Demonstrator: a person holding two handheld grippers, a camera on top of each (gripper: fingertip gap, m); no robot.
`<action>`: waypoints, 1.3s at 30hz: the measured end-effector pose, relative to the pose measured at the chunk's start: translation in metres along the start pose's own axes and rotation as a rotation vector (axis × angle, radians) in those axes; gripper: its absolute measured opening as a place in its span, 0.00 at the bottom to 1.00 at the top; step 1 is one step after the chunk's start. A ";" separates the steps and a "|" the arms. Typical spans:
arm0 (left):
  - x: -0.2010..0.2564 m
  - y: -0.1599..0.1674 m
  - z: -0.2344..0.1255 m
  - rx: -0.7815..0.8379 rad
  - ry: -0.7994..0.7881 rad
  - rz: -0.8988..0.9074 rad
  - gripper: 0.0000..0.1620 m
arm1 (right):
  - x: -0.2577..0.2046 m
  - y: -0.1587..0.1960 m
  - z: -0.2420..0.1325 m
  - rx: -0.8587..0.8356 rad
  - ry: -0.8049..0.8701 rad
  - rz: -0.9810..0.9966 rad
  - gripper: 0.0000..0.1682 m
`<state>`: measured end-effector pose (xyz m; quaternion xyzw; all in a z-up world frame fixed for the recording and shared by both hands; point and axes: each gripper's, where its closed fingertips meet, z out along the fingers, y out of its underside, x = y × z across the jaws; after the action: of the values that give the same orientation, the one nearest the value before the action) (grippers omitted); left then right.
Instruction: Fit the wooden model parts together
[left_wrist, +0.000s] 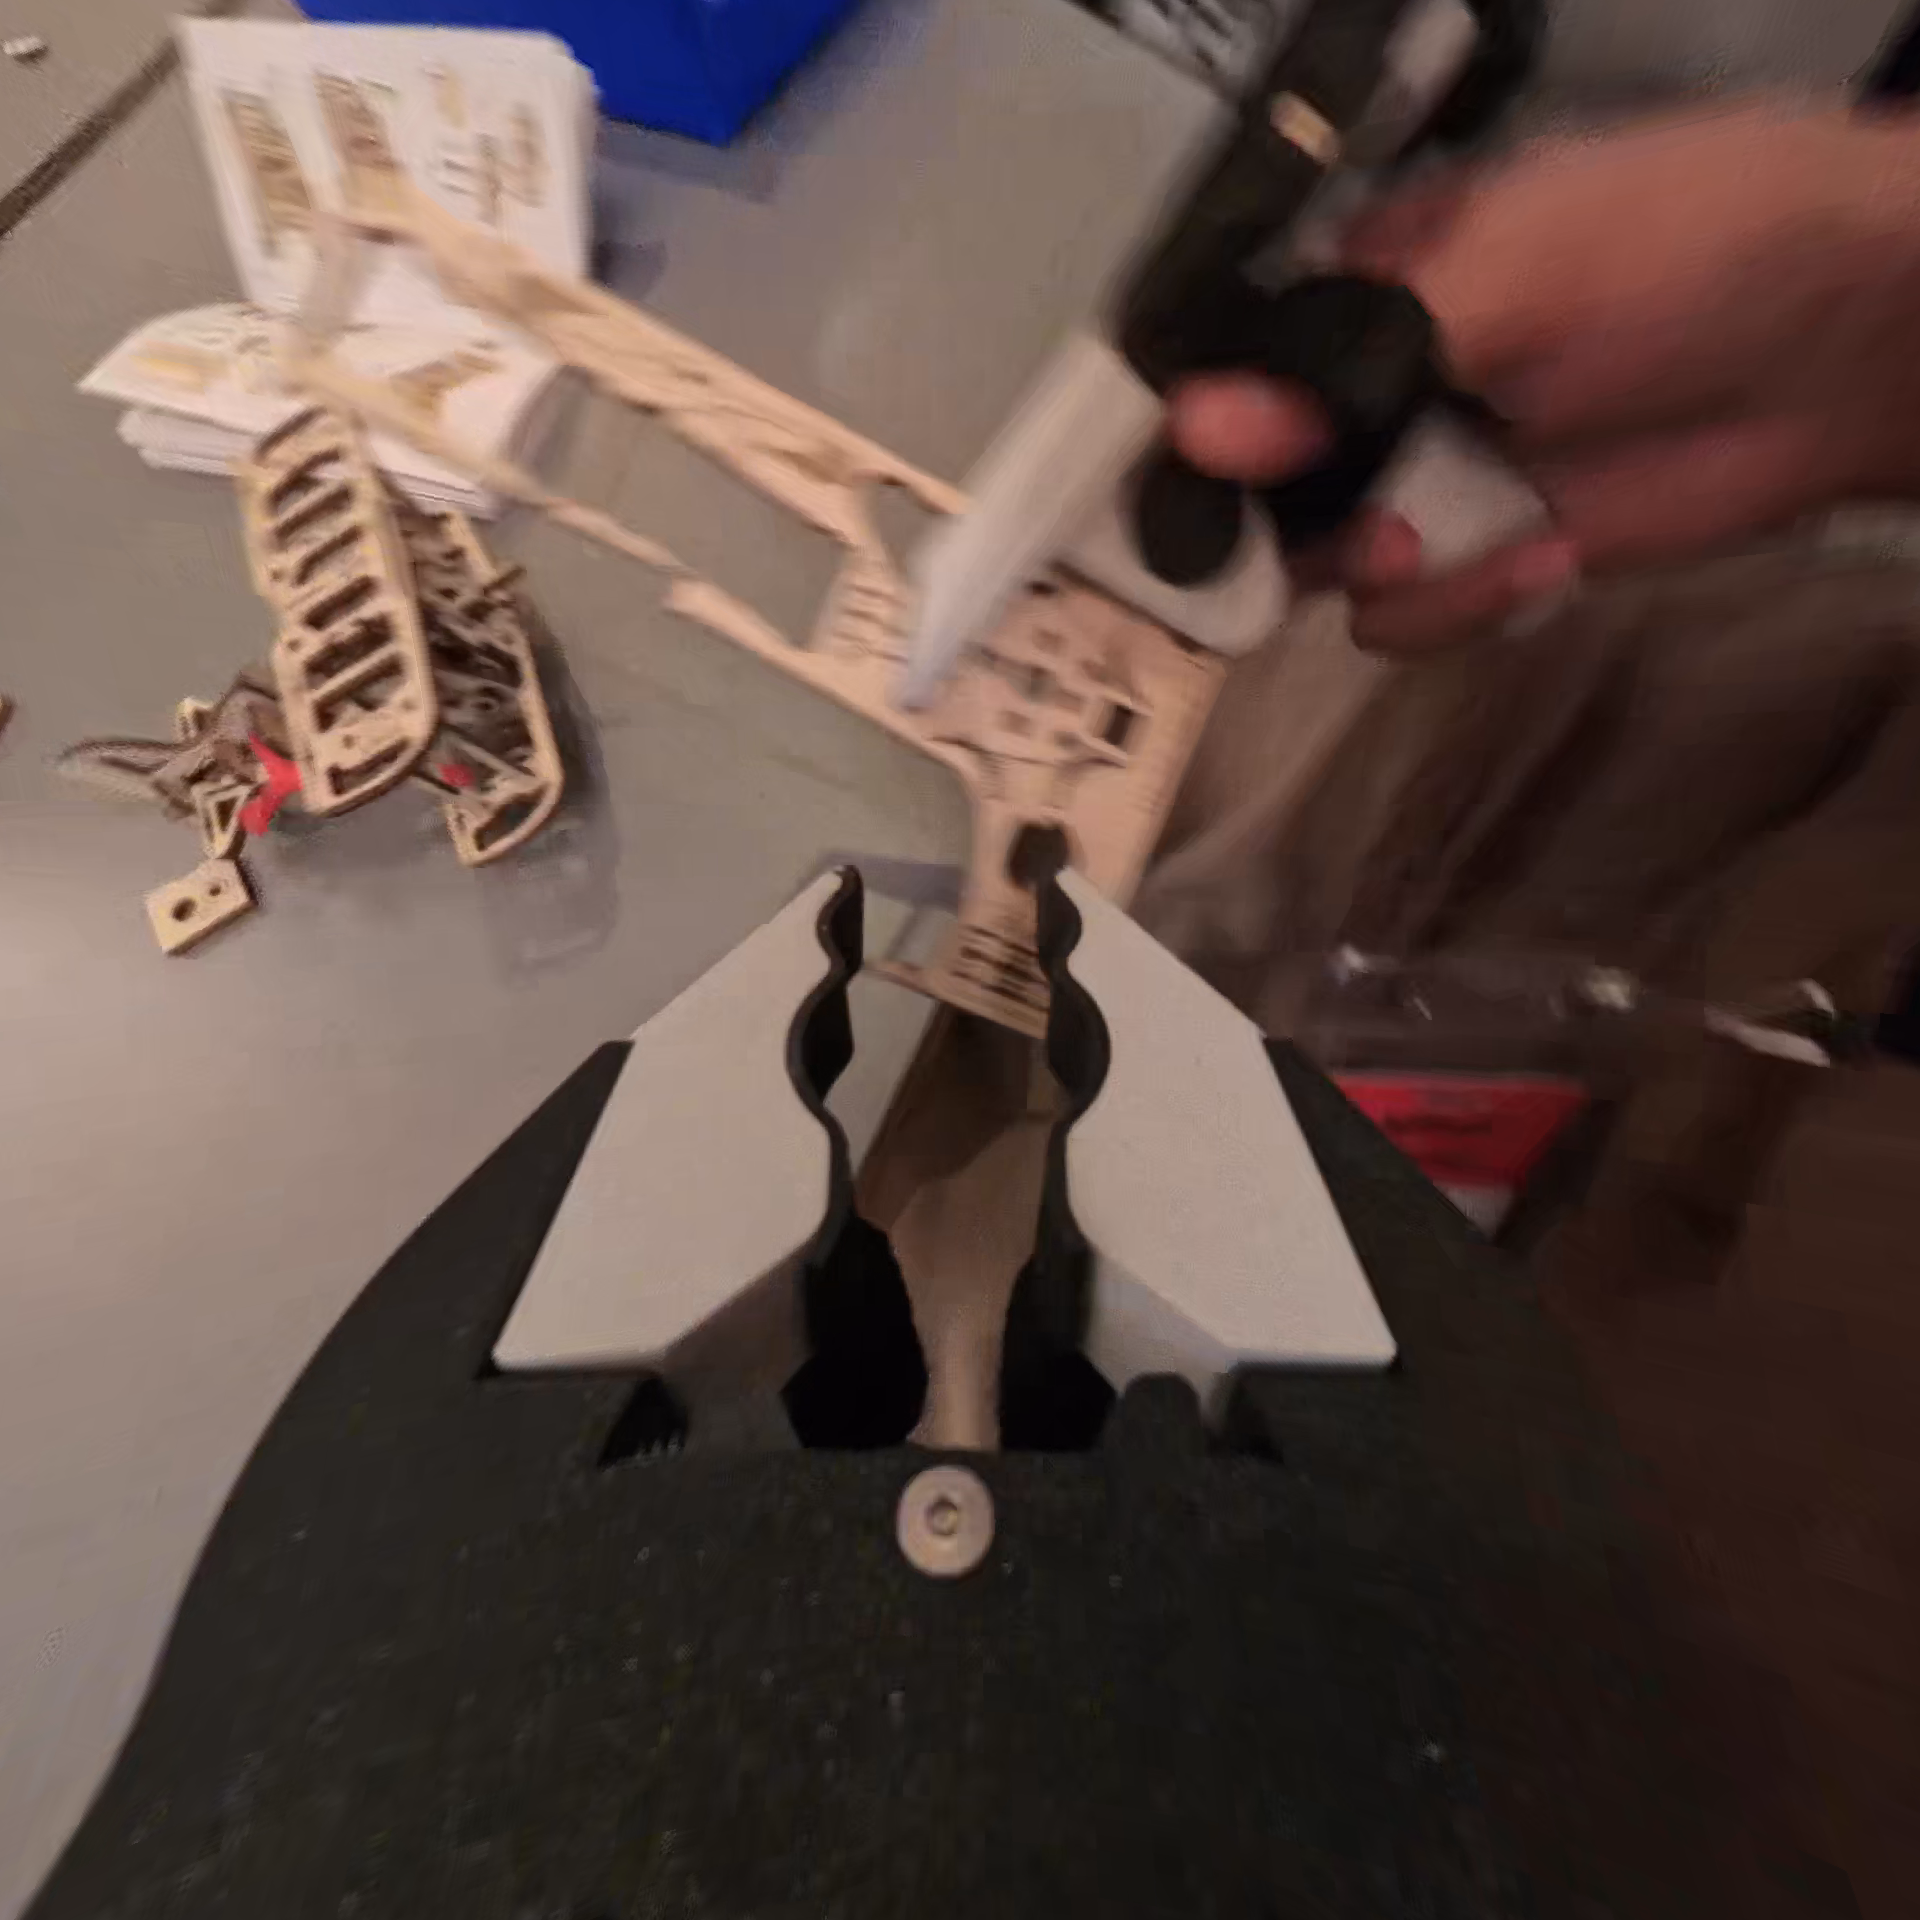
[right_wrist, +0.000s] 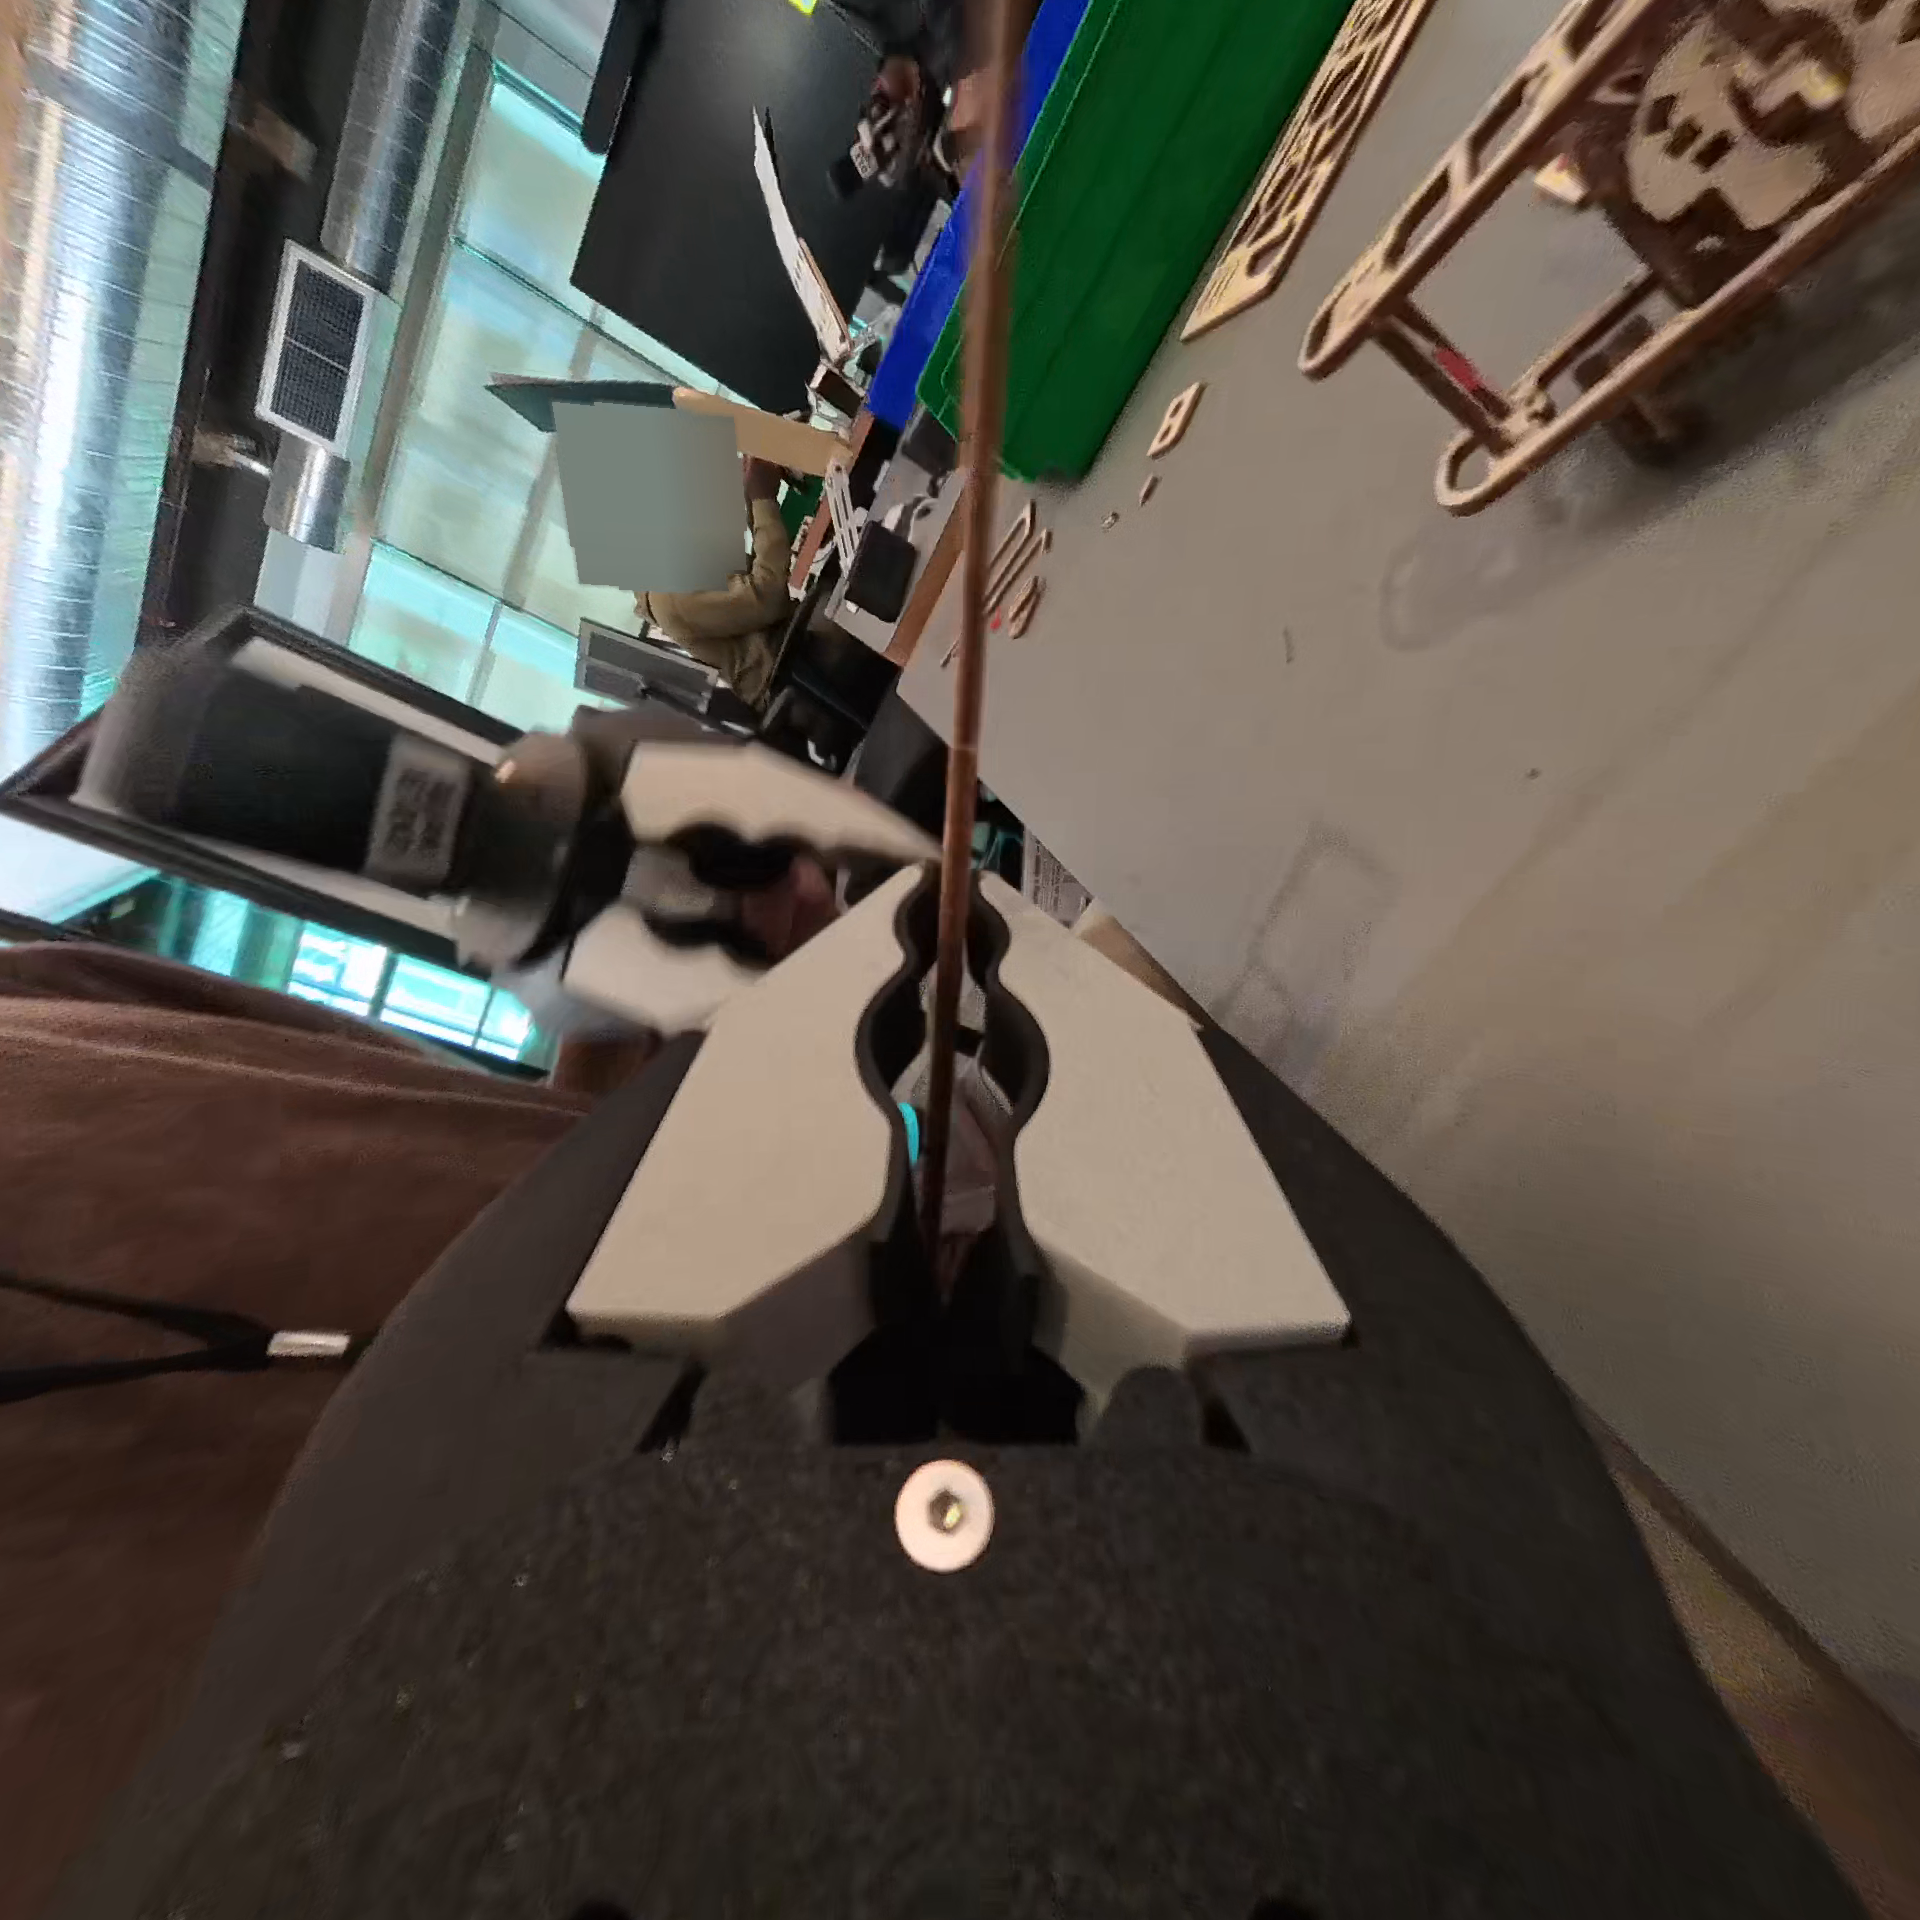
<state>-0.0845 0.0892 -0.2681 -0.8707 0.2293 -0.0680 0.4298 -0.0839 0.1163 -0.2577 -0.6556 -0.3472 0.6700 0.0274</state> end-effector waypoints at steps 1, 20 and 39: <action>-0.010 -0.007 0.004 0.063 0.014 -0.082 0.20 | -0.001 0.001 -0.006 -0.004 -0.016 -0.005 0.02; 0.012 -0.045 0.029 0.315 0.653 -0.760 0.15 | -0.007 -0.015 -0.020 0.157 -0.190 0.083 0.02; -0.015 -0.043 0.018 0.321 0.371 -0.616 0.04 | -0.003 -0.010 -0.015 0.229 -0.240 0.054 0.03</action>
<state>-0.0774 0.1310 -0.2448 -0.7933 0.0174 -0.3851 0.4713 -0.0744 0.1287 -0.2483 -0.5726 -0.2514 0.7792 0.0421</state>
